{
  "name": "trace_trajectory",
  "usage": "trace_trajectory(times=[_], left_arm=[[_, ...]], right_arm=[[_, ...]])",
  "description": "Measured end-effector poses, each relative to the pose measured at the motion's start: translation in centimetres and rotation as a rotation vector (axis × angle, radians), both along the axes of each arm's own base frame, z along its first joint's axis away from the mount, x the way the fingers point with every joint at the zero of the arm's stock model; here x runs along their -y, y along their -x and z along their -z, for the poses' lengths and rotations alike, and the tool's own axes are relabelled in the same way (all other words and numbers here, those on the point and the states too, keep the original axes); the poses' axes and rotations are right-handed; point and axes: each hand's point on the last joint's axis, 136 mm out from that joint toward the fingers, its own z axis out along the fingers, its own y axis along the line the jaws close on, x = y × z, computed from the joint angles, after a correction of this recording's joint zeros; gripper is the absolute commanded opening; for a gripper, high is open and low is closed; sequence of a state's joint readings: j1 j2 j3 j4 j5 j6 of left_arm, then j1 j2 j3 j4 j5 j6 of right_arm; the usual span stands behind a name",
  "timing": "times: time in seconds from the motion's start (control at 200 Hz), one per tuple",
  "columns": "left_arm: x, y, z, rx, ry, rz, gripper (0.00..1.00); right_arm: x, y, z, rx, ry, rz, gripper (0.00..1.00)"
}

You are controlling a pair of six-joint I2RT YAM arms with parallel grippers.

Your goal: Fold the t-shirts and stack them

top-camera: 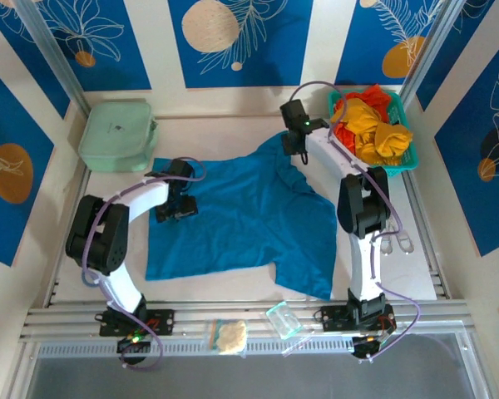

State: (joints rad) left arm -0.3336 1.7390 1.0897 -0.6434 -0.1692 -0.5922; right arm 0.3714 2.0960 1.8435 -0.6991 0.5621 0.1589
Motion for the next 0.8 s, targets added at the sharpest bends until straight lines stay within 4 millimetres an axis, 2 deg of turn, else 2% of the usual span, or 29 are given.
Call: trace_trajectory(times=[0.09,0.2,0.34,0.49,0.58,0.705,0.735,0.795], left_arm=[[0.1,-0.2,-0.4,0.006,0.002,0.001,0.77],[0.1,-0.4,-0.7,0.014,-0.001,0.002,0.66],[0.2,-0.6,-0.3,0.013,0.004,-0.001,0.65],[0.4,-0.4,1.0,-0.011,0.008,0.001,0.64],[0.4,-0.2,1.5,-0.018,0.008,0.001,0.64],[0.4,-0.2,1.5,-0.016,0.008,0.001,0.64],[0.4,-0.2,1.5,-0.015,0.009,0.002,0.64],[0.4,-0.2,1.5,-0.014,0.008,0.002,0.64]], right_arm=[[-2.9,1.8,0.8,-0.029,-0.020,-0.061,0.53],[-4.9,3.4,3.5,-0.094,-0.012,-0.106,0.49],[-5.3,3.7,7.4,-0.168,0.020,-0.107,0.47],[-4.8,3.3,10.7,-0.223,0.072,-0.084,0.43],[-4.6,2.6,10.3,-0.200,0.098,-0.069,0.32],[-3.4,2.0,9.5,-0.165,0.142,-0.017,0.04],[-3.1,1.9,9.4,-0.161,0.153,-0.004,0.00],[-2.3,1.9,9.2,-0.155,0.180,0.013,0.00]])
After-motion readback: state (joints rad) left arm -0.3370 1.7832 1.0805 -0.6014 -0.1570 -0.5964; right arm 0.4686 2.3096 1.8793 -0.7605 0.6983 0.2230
